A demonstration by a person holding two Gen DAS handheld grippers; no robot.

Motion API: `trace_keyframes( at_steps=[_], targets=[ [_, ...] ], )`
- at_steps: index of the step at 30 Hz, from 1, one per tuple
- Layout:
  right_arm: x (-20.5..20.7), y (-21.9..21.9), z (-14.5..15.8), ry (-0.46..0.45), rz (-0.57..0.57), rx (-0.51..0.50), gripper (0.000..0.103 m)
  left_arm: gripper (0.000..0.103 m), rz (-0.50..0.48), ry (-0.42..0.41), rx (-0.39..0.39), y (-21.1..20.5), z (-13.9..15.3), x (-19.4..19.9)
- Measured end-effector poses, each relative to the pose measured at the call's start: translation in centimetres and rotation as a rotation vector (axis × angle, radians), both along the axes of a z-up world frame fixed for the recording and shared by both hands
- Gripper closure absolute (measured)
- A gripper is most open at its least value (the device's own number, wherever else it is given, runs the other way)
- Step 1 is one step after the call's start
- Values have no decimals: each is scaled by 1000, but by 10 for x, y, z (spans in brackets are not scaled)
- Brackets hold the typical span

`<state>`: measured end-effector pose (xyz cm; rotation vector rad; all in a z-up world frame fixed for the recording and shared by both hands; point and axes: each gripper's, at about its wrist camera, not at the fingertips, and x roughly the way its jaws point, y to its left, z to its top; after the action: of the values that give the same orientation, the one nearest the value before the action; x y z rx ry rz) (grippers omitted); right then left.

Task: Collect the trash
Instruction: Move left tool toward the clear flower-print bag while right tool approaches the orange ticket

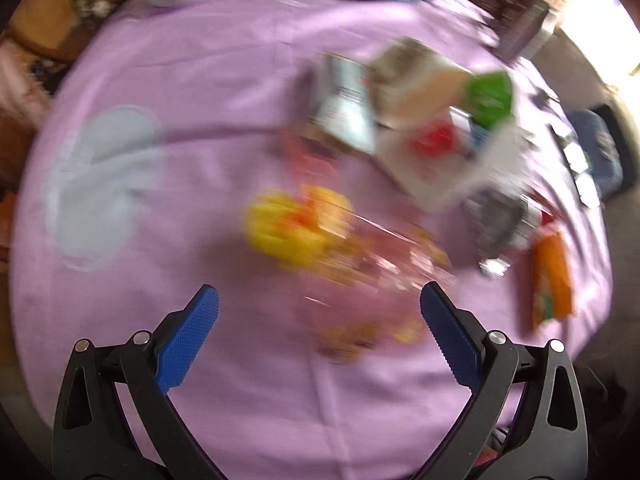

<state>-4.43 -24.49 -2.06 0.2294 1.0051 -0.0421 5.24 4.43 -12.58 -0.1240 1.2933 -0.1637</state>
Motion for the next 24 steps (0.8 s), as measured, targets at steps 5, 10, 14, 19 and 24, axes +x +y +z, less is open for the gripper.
trace_keyframes(
  at_steps=[5, 10, 14, 19, 24],
  targets=[
    [-1, -3, -1, -3, -5, 8, 6, 6, -110, 0, -110, -31, 6, -14],
    [-2, 1, 1, -8, 19, -4, 6, 6, -69, 18, -90, -33, -5, -2],
    [-6, -15, 1, -4, -9, -10, 6, 6, -48, 23, -65, -43, -11, 2],
    [-12, -37, 1, 0, -50, -21, 6, 6, -35, 10, -15, -58, -15, 6],
    [-13, -50, -3, 13, -61, -12, 6, 6, -23, 18, 53, -68, -28, 13]
  ],
)
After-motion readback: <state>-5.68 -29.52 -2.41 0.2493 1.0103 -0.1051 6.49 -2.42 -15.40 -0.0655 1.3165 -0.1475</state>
